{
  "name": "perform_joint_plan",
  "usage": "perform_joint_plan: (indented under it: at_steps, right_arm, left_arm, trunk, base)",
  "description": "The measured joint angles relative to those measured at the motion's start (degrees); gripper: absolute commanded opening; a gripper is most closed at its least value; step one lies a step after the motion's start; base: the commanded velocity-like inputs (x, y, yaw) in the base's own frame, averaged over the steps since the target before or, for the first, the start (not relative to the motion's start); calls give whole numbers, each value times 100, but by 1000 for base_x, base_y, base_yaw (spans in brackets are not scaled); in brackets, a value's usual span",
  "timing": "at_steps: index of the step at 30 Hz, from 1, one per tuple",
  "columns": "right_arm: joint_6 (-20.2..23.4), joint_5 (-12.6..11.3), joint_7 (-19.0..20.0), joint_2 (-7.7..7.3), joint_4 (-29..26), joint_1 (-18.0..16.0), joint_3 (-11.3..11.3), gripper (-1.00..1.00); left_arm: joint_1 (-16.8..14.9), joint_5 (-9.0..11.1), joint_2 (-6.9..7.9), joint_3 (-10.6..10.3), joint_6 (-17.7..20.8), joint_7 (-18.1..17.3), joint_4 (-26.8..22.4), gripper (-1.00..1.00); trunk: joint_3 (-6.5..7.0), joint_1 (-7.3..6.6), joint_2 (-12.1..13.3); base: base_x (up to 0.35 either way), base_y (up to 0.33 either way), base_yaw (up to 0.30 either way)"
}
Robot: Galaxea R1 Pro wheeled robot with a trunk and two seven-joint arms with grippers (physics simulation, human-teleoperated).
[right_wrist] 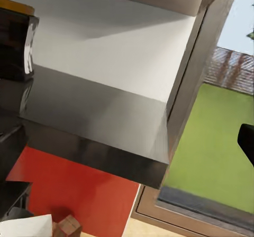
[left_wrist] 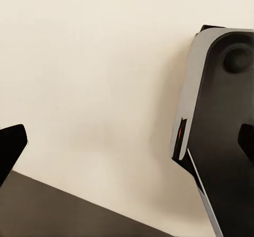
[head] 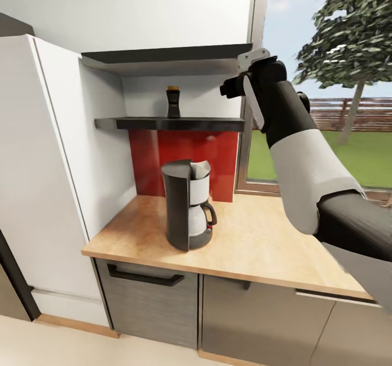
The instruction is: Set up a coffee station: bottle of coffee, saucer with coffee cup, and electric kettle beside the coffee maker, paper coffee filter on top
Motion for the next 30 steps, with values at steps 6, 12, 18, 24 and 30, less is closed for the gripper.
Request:
perform_joint_plan:
  at_steps: [6,12,18,24,30]
  right_arm:
    - [-6,-3,2,0,172,14,-1,100]
    - [-304,-13,0,0,459,15,3,100]
    - [-407,-14,-18,0,506,15,3,100]
    - [-494,-27,-33,0,570,15,-1,100]
    - [-757,-29,-351,0,657,16,-20,100]
  left_arm:
    - [0,-40,0,-5,9,1,-4,100]
    - [0,-43,-8,-19,42,1,-6,100]
    - [0,-43,-9,-15,38,1,-6,100]
    - [0,-53,-9,-17,17,2,-6,100]
    - [0,-80,-2,-41,13,5,-6,100]
  trunk:
    - [0,0,1]
    - [0,0,0]
    - [0,1,1]
    - [0,1,1]
    - [0,1,1]
  base:
    - [293,214,0]
    - [276,234,0]
    - [233,265,0]
    - [184,290,0]
    - [173,274,0]
